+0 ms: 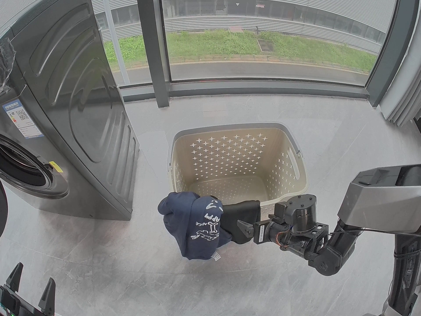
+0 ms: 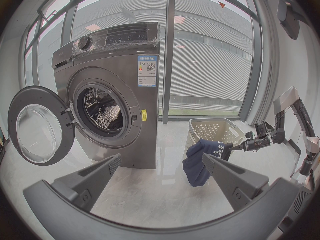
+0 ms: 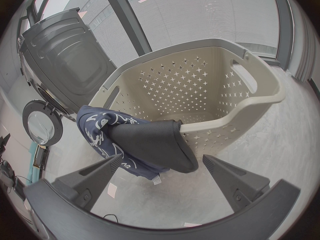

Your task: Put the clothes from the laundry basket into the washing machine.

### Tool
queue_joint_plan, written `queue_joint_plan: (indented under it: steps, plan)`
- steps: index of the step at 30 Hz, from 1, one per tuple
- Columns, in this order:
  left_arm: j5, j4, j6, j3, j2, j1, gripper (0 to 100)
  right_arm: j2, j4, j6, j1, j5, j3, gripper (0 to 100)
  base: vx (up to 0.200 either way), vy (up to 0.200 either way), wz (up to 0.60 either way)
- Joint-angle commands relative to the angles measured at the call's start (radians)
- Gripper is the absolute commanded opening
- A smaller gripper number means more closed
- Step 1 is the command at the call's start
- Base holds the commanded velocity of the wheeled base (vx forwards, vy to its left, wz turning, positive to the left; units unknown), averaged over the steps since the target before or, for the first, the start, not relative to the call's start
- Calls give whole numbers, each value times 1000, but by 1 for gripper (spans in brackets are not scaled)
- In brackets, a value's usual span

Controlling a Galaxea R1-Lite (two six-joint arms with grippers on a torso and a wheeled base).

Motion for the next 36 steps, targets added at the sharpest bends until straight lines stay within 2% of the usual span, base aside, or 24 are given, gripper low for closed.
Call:
queue_joint_plan:
  steps: [1, 7, 21, 22, 31, 36]
  plan:
    - [0, 0, -2, 16, -7, 0, 100, 63, -1, -2, -2, 6, -58, 100, 0, 0, 0]
    - [0, 0, -2, 16, -5, 0, 100, 111, -3, -17, 0, 15, -142, 100, 0, 0, 0]
    - [0, 0, -2, 15, -7, 0, 100, 184, -23, -25, -2, 44, -240, 100, 0, 0, 0]
    - [0, 0, -2, 15, -5, 0, 100, 186, -31, -25, 0, 44, -243, 0, 0, 0, 0]
    - [0, 0, -2, 15, -5, 0, 100, 187, -77, -37, 8, 46, -236, 0, 0, 0, 0]
    - [0, 0, -2, 15, -7, 0, 100, 158, -121, -35, 25, 55, -164, 0, 0, 0, 0]
